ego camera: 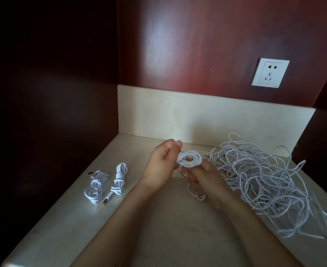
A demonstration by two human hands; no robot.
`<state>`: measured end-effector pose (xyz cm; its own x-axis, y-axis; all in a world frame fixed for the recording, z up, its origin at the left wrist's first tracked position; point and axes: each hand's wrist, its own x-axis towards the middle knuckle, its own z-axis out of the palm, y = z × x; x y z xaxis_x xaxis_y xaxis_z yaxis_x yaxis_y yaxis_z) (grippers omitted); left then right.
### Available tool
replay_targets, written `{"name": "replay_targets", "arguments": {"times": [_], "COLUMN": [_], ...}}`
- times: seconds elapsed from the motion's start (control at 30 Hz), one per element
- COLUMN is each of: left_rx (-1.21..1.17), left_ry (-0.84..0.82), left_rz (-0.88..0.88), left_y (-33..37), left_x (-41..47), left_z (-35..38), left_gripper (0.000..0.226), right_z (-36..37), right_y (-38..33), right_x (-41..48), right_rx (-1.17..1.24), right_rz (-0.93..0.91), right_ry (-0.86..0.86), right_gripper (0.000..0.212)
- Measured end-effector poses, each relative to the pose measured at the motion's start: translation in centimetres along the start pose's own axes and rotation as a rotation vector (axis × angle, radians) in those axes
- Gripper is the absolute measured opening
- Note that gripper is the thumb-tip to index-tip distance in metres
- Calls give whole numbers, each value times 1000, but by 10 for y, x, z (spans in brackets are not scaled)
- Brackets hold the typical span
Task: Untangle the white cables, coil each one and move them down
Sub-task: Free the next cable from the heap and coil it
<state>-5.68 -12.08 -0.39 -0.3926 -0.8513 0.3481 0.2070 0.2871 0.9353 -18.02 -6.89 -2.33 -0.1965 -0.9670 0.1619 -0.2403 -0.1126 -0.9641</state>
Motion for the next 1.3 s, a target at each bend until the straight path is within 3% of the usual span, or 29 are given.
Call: {"name": "replay_targets", "arguments": {"times": [0.17,0.3,0.43,0.53,0.7,0.9,1.1,1.3], "left_rx": [184,367,462,518,250,33,-56,260], "left_ry": [307,305,182,63,-107,34,220,279], "left_rz": [148,158,87,58,127,107,55,98], "left_y": [-17,-22,-26,-28,-22,-7,-13,-28], "left_x": [12,10,9,8,4,-1,5,7], "left_z": [-26,-29,-25,-19,-13,-2,-6,-17], "left_gripper": [43,34,31,33,47,47,39,40], "right_z": [17,18,2,-7,-13,1,12,15], "right_y": [1,-4,-9,-11,-13,-8,2,3], "right_x": [-9,-11,-11,-9,-4,-5,-5,-10], "right_rx": [-453,-465,-443,-347,-88,310,122,-190], "right_rz": [-304,-403,-453,-432,-345,-32,-47,-37], "right_ry": [-210,-164,-38,56,121,44,-90,-320], "right_gripper": [32,24,24,30,26,19,26,19]}}
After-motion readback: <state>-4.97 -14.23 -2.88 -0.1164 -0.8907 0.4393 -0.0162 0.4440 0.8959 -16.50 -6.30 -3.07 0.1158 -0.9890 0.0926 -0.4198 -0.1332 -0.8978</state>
